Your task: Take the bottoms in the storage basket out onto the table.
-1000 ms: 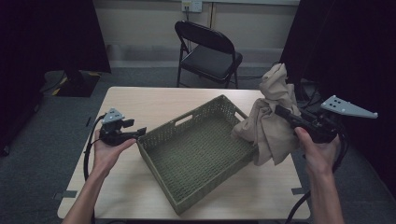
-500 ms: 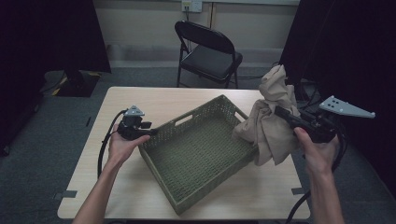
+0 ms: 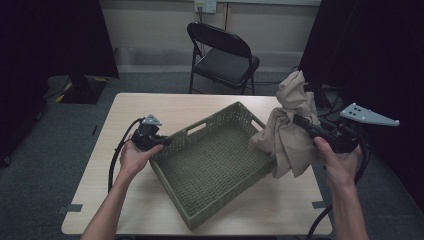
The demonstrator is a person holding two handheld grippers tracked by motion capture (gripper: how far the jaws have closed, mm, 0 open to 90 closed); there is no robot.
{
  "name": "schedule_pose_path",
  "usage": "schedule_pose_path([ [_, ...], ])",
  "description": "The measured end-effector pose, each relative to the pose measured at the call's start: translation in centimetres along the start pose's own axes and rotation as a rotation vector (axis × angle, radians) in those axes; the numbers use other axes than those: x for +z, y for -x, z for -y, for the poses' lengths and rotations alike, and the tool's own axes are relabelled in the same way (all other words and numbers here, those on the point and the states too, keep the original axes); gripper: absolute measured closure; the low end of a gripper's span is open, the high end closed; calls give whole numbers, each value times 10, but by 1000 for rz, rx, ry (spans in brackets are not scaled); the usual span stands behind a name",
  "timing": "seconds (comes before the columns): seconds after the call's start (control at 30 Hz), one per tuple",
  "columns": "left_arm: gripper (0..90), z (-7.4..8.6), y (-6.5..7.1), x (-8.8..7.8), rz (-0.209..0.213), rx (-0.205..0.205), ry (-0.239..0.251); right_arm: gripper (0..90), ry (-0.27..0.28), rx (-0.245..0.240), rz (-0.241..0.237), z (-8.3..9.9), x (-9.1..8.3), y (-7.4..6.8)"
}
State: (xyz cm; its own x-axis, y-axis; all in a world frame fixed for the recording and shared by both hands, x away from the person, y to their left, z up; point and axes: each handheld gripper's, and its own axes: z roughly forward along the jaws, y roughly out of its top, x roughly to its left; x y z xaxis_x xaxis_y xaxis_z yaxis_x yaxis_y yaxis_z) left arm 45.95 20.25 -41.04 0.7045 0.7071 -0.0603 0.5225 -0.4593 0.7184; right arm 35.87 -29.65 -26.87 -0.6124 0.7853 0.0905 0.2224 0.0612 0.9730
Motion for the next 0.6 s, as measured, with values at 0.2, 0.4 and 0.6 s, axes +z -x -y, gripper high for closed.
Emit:
schedule_pose_path([
  [0.2, 831, 5, -5, -5, -13, -34, 3, 735, 1, -4, -6, 0, 0, -1],
  [0.4, 830, 16, -18, -16, -53, -91, 18, 735, 0, -5, -9, 0, 2, -3],
  [0.6, 830, 30, -34, -32, -114, -162, 30, 735, -17, -14, -22, 1, 8, -6],
])
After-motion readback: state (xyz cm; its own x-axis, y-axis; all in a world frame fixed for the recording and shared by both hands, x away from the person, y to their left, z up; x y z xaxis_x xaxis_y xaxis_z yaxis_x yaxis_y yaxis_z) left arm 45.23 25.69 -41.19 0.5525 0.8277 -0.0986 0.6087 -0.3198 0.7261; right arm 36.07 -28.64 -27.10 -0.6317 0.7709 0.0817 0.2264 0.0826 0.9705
